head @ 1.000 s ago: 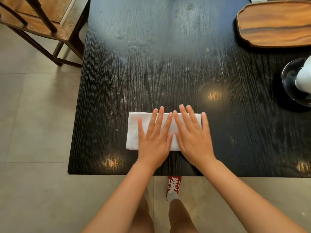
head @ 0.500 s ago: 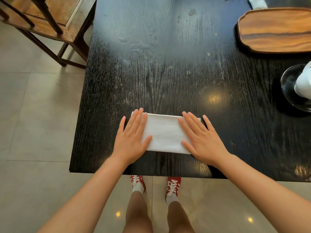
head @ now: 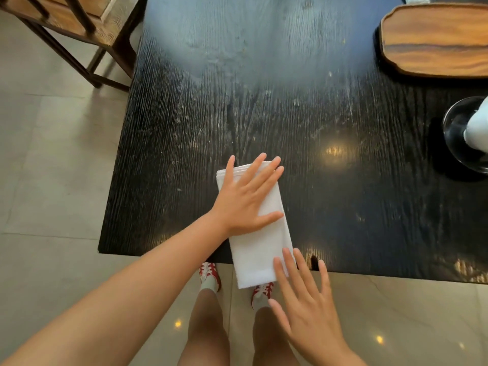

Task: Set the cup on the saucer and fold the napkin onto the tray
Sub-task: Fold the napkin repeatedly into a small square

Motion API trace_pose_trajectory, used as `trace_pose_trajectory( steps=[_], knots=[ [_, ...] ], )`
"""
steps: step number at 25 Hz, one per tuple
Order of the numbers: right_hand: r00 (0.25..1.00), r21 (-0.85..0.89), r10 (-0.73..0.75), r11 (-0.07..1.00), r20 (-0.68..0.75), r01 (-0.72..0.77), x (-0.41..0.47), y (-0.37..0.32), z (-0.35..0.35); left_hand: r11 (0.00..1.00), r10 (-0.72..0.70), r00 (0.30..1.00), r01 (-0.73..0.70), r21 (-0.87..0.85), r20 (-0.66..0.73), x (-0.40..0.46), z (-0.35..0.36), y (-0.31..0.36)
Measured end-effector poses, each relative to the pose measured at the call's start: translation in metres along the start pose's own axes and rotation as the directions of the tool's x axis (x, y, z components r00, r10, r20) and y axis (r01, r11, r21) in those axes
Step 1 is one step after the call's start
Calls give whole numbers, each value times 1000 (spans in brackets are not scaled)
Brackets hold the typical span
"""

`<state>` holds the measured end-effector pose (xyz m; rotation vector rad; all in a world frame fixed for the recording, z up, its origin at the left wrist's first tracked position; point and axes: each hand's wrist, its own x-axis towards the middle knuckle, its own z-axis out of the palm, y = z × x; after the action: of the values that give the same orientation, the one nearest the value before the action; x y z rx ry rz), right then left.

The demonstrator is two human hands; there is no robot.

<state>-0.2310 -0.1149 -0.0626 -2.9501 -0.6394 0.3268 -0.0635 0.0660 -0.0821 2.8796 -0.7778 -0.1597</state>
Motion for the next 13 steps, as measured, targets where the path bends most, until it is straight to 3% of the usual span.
trace_pose_trajectory(
  steps=[2,5,9,13],
  knots=[
    [994,-33,-93,995,-53,92,-3,11,-2,988,147,989,-147,40,19,11,-2,2],
    [961,-37,-227,974,-157,224,6,28,-2,963,251,968,-253,91,28,23,0,4],
    [873,-49,-412,909,-262,414,21,52,-2,964,256,967,-256,78,1,25,4,2],
    [819,-39,-462,877,-341,478,30,57,-5,962,250,967,-253,100,40,24,-3,4]
  ],
)
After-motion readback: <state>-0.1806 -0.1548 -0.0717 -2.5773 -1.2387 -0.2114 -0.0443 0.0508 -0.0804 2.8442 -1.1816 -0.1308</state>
